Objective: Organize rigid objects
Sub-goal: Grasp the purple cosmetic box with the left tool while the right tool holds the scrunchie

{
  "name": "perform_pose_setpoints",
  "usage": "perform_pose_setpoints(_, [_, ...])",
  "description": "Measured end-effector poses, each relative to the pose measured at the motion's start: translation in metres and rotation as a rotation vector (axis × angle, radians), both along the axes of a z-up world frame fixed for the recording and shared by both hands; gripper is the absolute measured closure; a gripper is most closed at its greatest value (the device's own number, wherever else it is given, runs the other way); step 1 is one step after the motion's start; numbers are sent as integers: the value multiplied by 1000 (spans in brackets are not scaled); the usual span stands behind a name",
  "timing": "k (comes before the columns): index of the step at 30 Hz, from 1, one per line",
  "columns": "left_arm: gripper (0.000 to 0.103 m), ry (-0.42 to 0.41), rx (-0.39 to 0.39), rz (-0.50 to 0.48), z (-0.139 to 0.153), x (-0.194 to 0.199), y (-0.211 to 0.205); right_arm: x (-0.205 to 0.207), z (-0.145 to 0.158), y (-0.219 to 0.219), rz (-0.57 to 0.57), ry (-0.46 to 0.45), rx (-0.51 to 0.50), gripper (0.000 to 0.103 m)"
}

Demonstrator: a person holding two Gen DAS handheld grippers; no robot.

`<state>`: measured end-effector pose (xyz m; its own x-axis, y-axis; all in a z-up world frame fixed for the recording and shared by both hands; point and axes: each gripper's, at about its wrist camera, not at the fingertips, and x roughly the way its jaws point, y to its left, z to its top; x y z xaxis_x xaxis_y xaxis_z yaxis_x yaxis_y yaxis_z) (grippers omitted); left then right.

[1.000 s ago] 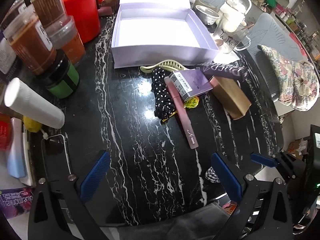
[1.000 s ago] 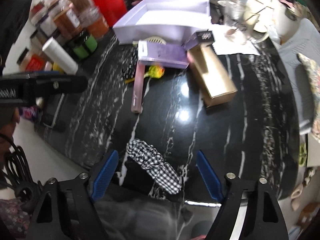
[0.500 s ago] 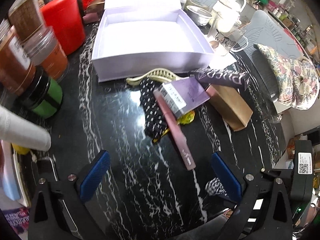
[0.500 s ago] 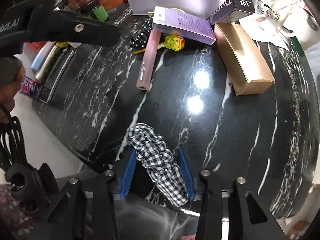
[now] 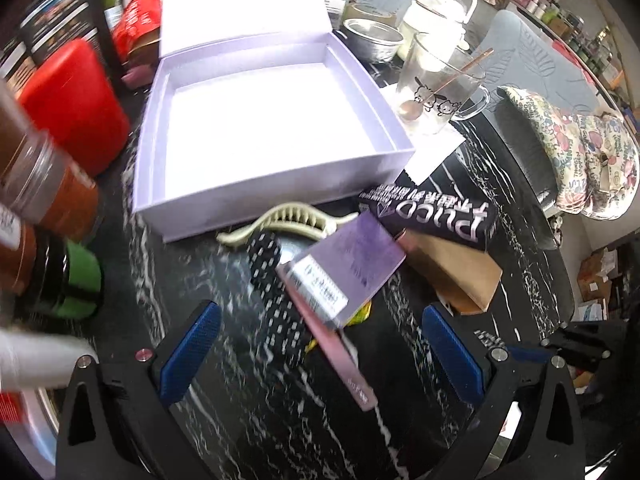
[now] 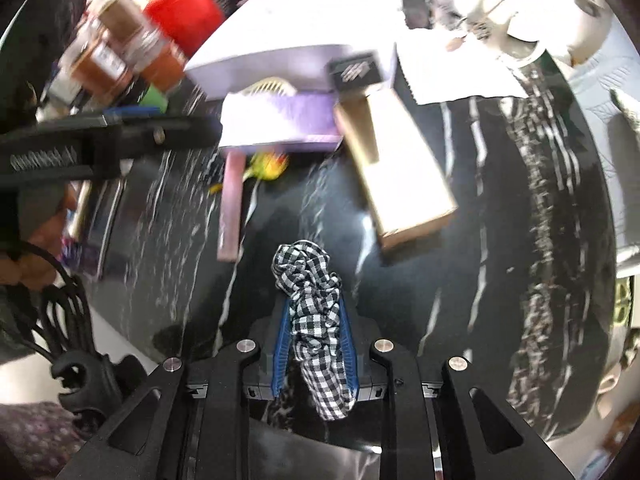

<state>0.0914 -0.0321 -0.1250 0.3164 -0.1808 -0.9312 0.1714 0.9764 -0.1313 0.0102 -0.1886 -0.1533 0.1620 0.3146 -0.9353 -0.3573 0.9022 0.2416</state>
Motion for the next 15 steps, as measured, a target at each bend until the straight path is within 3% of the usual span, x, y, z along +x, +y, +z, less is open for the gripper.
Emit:
perform_pose_setpoints(8, [0,32,48,-117,-19,36,-24,26,19,-21,-47,-10,33,80])
perform_pose_setpoints(15, [0,92,99,-223,-44,44,-41,49,23,-38,-71,7,41,80])
